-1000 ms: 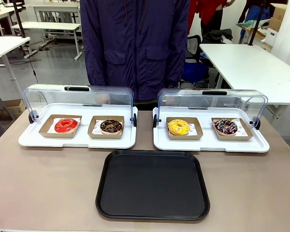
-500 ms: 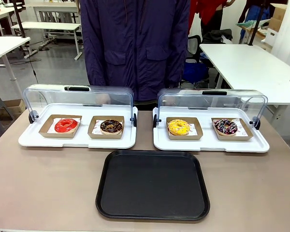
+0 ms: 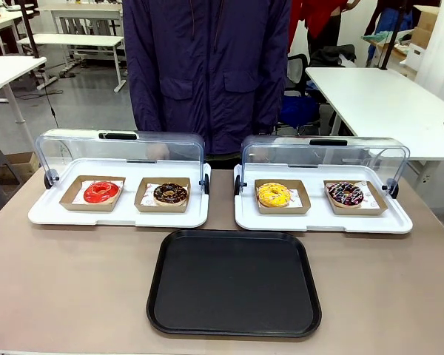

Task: Move the first donut from the left to the tray.
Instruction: Pick up the Paper togo box containing the Donut indicated by the person and place it on the Handle tray.

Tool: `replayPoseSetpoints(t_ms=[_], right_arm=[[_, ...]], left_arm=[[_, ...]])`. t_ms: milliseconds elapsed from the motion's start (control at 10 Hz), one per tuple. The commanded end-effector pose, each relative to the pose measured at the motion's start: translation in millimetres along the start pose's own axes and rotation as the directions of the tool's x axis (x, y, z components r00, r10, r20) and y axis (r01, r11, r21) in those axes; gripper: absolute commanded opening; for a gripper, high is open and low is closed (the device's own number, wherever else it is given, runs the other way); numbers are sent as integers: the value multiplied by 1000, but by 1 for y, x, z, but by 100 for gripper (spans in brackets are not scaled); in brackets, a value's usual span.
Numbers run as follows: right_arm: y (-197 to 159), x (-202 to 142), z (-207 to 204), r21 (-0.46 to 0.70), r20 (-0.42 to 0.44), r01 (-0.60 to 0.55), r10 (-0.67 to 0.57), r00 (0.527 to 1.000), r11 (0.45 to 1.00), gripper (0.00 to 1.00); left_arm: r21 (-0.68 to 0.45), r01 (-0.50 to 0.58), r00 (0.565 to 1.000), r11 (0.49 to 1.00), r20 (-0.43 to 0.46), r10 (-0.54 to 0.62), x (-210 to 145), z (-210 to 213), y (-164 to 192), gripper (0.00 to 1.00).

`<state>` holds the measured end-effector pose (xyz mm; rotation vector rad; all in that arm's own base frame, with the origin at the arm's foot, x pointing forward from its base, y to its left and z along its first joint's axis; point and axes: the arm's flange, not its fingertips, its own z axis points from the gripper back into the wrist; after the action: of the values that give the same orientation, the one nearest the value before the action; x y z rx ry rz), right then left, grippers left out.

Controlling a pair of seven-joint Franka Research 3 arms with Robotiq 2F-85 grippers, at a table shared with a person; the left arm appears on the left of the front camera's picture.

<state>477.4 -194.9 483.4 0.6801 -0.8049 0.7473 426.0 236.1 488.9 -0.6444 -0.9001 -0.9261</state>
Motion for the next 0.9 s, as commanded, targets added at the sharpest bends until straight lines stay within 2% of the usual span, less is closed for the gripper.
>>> replayPoseSetpoints(t_ms=[0,800], right_arm=[[2,2,1,1,3,-6,6,1000,1000,100],[2,2,1,1,3,-6,6,1000,1000,100]], left_arm=[[4,0,1000,1000,5,0,2,0,0,100],[4,0,1000,1000,5,0,2,0,0,100]])
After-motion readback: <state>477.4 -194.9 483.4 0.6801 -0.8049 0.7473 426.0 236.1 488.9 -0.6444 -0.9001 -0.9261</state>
